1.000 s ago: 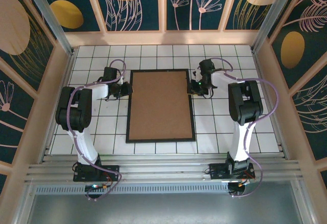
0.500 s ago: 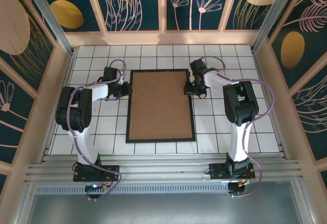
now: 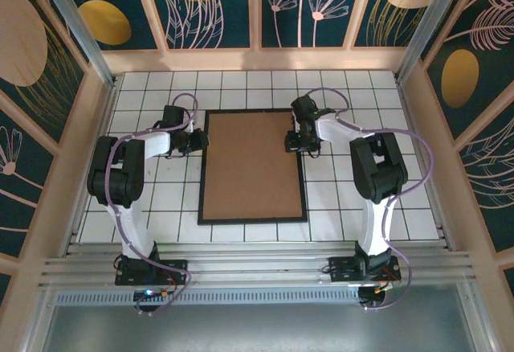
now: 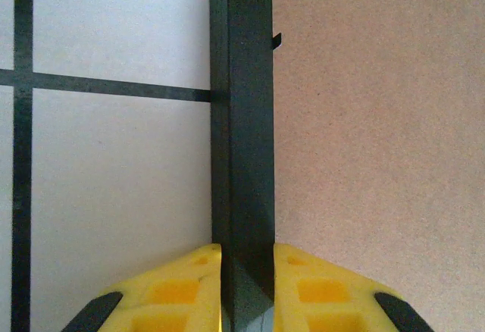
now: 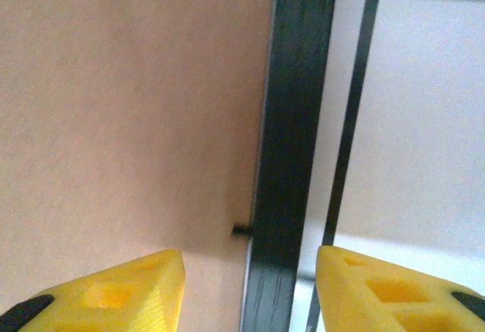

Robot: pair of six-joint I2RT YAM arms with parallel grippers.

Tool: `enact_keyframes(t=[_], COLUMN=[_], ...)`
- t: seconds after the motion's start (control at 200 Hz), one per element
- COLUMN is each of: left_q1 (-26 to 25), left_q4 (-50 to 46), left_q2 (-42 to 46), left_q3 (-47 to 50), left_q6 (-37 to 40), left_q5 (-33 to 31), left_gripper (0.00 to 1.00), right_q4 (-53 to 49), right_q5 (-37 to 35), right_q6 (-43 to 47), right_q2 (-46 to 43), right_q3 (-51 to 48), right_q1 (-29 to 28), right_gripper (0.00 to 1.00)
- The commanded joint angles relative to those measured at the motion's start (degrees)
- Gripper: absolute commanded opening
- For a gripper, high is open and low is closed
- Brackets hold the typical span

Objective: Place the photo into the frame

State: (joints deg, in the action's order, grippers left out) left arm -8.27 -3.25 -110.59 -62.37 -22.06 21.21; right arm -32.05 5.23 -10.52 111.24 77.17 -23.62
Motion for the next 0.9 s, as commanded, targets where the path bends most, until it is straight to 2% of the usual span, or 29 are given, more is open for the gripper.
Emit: enact_keyframes(t=[0.0, 0.115, 0.21, 0.405, 0.55, 0.896], left_q1=[-1.24, -1.24, -1.28, -1.29, -1.23, -1.31], left_q4=[-2.65, -2.84, -2.91, -2.91, -2.87, -2.75], left_q2=[0.96, 0.99, 1.00, 0.95, 1.37, 1.84], left_q3=[-0.04, -0.12, -0.21, -0.30, -0.13, 0.05], left_q6=[0.80, 0.95, 1.06, 1.06, 0.93, 0.80], left_q5=[1.16, 1.02, 0.94, 0.93, 1.02, 1.33], left_gripper=[0.20, 0.20, 0.20, 0.20, 0.20, 0.20], right_q4=[-0.31, -1.27, -2.30, -0.63, 0.04, 1.80], right_q5=[9.78, 11.98, 11.68, 16.61, 16.47, 16.17], right_q6=[-1.41, -2.04, -2.25, -3.04, -3.01, -2.75], right_q2=[-8.08, -12.84, -16.07, -18.95, -17.95, -15.24], right_q3=[-4.77, -11.78, -16.77, -23.77, -24.86, -24.07], right_q1=[3.03, 5.18, 5.39, 4.83, 4.12, 4.06], right_gripper=[0.50, 0.49, 0.46, 0.37, 0.34, 0.33])
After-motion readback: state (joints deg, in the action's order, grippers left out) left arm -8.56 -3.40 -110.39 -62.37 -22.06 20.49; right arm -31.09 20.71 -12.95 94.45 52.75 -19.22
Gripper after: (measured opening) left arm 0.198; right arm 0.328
